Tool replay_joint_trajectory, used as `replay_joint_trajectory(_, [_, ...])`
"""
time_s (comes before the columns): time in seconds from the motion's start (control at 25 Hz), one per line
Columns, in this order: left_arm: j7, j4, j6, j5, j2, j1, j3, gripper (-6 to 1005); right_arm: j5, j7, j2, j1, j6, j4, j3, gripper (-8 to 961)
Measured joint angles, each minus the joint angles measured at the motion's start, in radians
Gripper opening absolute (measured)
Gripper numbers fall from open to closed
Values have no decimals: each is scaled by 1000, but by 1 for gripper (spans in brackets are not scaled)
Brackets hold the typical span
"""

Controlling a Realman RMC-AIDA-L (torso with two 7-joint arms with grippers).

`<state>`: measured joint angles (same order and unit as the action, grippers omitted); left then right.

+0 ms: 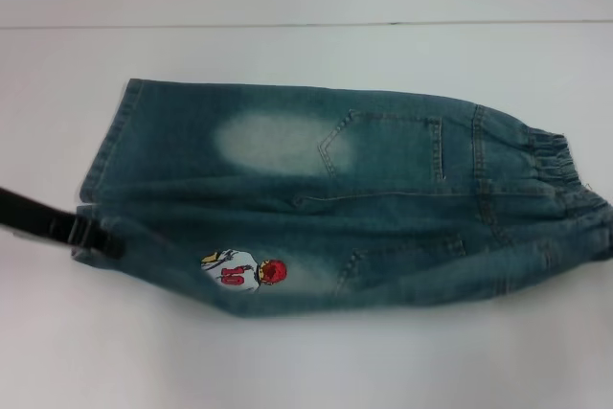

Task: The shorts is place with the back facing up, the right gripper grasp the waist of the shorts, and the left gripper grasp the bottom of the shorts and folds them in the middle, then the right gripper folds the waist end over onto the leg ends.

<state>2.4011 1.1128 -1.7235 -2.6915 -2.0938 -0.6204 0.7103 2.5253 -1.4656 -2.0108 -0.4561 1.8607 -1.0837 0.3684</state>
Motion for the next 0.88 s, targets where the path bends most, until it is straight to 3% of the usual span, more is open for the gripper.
replay_joint_trajectory(0.44, [4,-27,176,15,7,-52,-8,67,-137,-92,-10,-30,-142,15,1,49])
replay_joint_trajectory(0.88, [6,-79,342,20,-12,-82,-2,68,-130,-173,-21,-72,-403,53,73,50])
